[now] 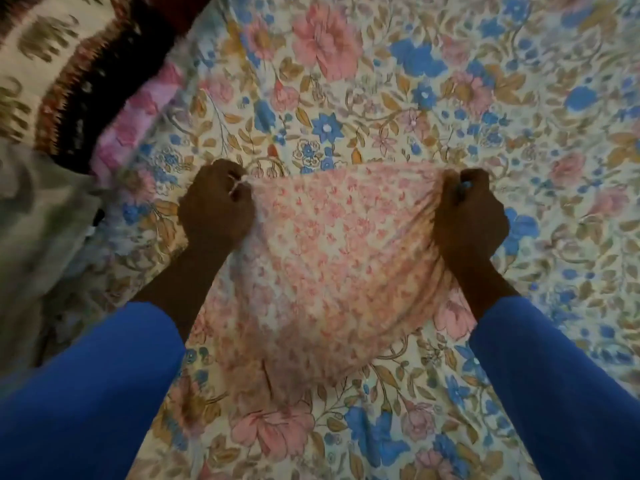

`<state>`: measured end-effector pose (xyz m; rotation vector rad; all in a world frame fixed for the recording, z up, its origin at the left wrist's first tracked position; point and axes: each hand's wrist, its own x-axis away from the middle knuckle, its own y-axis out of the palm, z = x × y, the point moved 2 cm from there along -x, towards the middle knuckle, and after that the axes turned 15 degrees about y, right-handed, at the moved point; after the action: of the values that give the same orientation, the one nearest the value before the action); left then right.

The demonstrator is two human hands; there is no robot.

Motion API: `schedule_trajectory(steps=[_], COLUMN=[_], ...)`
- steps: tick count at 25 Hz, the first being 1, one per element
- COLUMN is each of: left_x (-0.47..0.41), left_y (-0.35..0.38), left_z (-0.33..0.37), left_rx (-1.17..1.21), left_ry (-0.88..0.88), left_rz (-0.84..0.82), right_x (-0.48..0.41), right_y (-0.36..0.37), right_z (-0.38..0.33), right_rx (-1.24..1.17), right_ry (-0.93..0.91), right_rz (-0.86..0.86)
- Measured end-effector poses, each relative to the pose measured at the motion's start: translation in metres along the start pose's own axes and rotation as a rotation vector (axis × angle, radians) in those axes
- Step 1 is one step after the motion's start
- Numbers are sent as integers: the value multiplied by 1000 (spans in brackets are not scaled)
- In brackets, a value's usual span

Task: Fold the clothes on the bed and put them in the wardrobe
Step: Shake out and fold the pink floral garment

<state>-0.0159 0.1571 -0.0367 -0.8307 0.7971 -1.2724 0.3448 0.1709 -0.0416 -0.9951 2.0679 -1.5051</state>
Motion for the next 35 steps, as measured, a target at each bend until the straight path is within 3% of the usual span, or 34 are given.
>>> schedule_trajectory(steps=[3,6,8,12,16,20,23,25,28,32,35], left_x=[7,6,5,1,-5,16,36,39,44,51,48], left_y=[-1,-5,-12,-21,-35,-47,-56,-58,-58,-57,-66], left_z=[-12,-15,-10,-15,-20,-27,-34,-30,-24,-14,2], left_rx=[-120,-147,-57,181,346,198,393,467,485,420,414], left_ry=[189,231,151,-25,-96,-154,-282,-343,-412,-427,-468], left_rz=[-28,-83,-107,-279,-263,-427,-376,-321,-268,-244,-153], right_x=[-7,-8,26,102,49,29,82,161,287,326,302], right_y=[-2,-15,-18,-3,12,16,-5,-16,-4,14,-2], right_z=[6,-1,-12,-18,-42,-52,-52,-46,-22,-11,-16], right_rx=[147,318,252,57,213,397,228,78,178,310,40], right_ry=[-272,-337,-396,-542,-625,-728,-755,-876,-1031,-982,-832], right_rz=[-5,92,141,-8,-102,-128,-50,-253,-631,-558,-706])
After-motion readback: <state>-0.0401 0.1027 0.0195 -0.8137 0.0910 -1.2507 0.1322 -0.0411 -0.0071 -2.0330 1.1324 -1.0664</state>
